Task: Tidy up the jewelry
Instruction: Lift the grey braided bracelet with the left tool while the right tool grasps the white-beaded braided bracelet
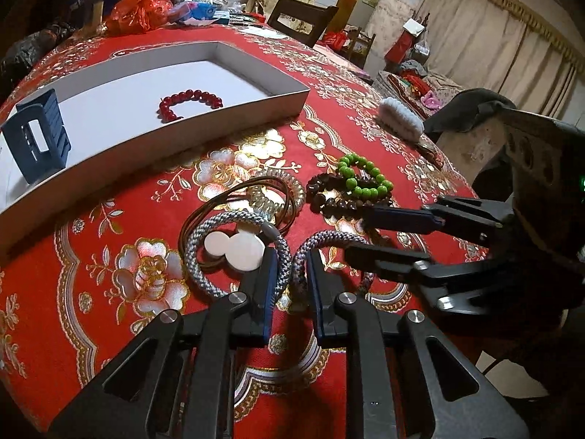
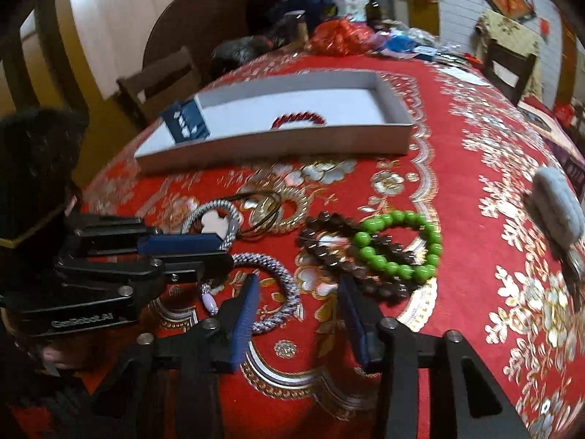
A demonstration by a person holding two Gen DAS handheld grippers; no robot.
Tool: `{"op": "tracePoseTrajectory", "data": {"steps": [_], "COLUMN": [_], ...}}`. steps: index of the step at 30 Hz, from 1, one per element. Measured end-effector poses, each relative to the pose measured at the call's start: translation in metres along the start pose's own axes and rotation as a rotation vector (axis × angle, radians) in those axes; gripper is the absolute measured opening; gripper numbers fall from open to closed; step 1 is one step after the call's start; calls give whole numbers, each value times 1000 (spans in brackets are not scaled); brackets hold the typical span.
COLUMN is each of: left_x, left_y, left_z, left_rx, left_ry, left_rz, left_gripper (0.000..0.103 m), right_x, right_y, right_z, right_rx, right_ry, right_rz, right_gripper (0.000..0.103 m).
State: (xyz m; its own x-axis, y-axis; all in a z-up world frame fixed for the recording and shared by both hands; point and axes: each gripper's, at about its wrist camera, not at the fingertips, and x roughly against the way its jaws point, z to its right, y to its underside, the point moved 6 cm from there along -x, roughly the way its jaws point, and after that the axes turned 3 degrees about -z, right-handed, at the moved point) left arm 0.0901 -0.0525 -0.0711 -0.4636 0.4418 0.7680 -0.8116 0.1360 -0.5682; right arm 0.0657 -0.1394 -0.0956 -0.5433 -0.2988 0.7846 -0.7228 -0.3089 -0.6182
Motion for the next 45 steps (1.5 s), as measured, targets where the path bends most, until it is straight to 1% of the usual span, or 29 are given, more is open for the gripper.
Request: {"op": "tracePoseTrajectory", "data": {"steps": [2,3,4,5,6,7,9,10,11,14,18,20,24,28,30,33,38,42,45], "left_x": [2,3,5,6,7,7,8,8,9,13,34,43,56,57,57,56,51,52,51], "left_y": [3,4,6,7,9,9,10,11,12,14,12,10,5,5,7,9,20,24,25], "left_z": [-1,-2,-2,-2,-3,-3,-2,-2,-2,-5,-8,-12,-27,-40,-45,-54,-68,-75,-78], "left_rx": [-1,-1,-4,-6,-6,-3,-6,-4,-10,0,16,34,71,101,106,120,178,212,228], "left_ry": [1,1,1,1,1,1,-5,-14,-35,-37,-37,-39,-81,-142,-182,-278,-374,-393,-389], "left_rz": [0,1,4,8,9,8,6,7,11,26,88,113,155,155,161,178,171,180,175], "left_gripper": [16,16,16,16,16,16,16,13,7,5,5,5,5,5,5,5,5,5,5], "right_x": [-1,-2,-2,-2,-1,-1,0,1,1,12,30,34,35,33,33,31,31,30,29], "right_y": [2,3,3,3,3,3,4,4,5,3,2,2,2,1,2,2,4,4,3], "right_z": [-5,-7,-7,-7,-7,-6,-5,-4,-5,0,20,29,41,40,38,37,37,36,36], "right_rx": [56,88,96,99,104,103,96,89,84,55,-64,-118,-188,-188,-179,-168,-174,-168,-164], "right_ry": [39,66,71,73,77,81,89,90,97,93,60,45,42,54,63,63,64,71,73], "right_rz": [-1,-2,-1,0,3,5,7,10,16,73,163,184,184,177,176,170,170,166,161], "right_gripper": [41,40,37,34,22,15,10,9,7,7,7,7,7,7,7,7,7,7,7]}}
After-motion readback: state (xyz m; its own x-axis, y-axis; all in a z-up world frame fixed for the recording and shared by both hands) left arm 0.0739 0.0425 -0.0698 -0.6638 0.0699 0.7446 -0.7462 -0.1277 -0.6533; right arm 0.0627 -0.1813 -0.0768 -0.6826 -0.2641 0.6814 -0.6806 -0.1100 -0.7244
